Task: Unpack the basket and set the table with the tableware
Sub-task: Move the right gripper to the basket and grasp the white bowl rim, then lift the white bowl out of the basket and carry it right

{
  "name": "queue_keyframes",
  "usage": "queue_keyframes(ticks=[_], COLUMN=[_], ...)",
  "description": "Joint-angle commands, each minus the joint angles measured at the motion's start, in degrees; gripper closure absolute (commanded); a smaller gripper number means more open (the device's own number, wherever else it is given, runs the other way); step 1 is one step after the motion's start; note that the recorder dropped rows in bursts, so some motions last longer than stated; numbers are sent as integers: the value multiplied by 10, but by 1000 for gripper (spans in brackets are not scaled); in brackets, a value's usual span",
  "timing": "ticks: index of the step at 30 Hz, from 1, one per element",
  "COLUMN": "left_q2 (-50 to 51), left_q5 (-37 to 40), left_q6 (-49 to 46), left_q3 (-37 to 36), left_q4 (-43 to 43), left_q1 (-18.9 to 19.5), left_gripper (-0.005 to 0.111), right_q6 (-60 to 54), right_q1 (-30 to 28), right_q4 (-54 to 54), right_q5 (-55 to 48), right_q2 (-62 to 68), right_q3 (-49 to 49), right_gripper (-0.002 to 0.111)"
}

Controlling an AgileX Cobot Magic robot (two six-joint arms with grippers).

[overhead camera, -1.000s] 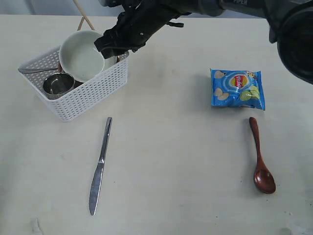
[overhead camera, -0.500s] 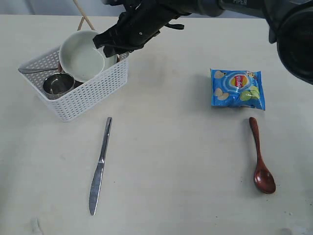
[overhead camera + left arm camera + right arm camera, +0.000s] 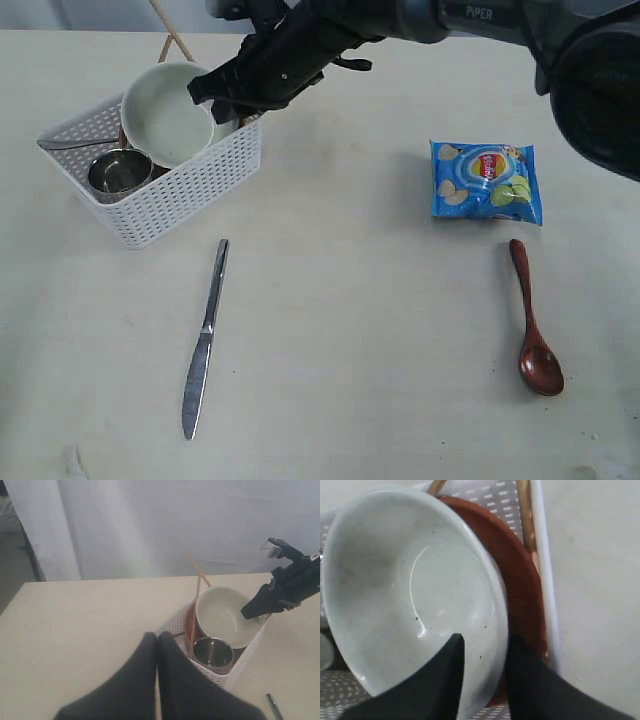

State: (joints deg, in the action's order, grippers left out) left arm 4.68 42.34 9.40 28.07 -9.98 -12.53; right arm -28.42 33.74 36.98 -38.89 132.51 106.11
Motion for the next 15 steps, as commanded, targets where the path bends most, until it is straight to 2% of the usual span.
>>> queue_keyframes(ticks=[1, 5, 15], left_q2=[-3, -3, -3], left_q5=[-1, -1, -1], left_q6=[3, 3, 3], left_q3=[-2, -2, -2], left_q4=[-3, -3, -3], left_q1=[-1, -1, -1], left_gripper=[107, 107, 107], right_q6=[2, 2, 2], right_q1=[-2, -2, -2], right_q4=[-11, -11, -11], right_q5=[-6, -7, 18], right_q2=[6, 6, -12], right_q3=[-2, -2, -2], right_gripper=[96, 106, 106])
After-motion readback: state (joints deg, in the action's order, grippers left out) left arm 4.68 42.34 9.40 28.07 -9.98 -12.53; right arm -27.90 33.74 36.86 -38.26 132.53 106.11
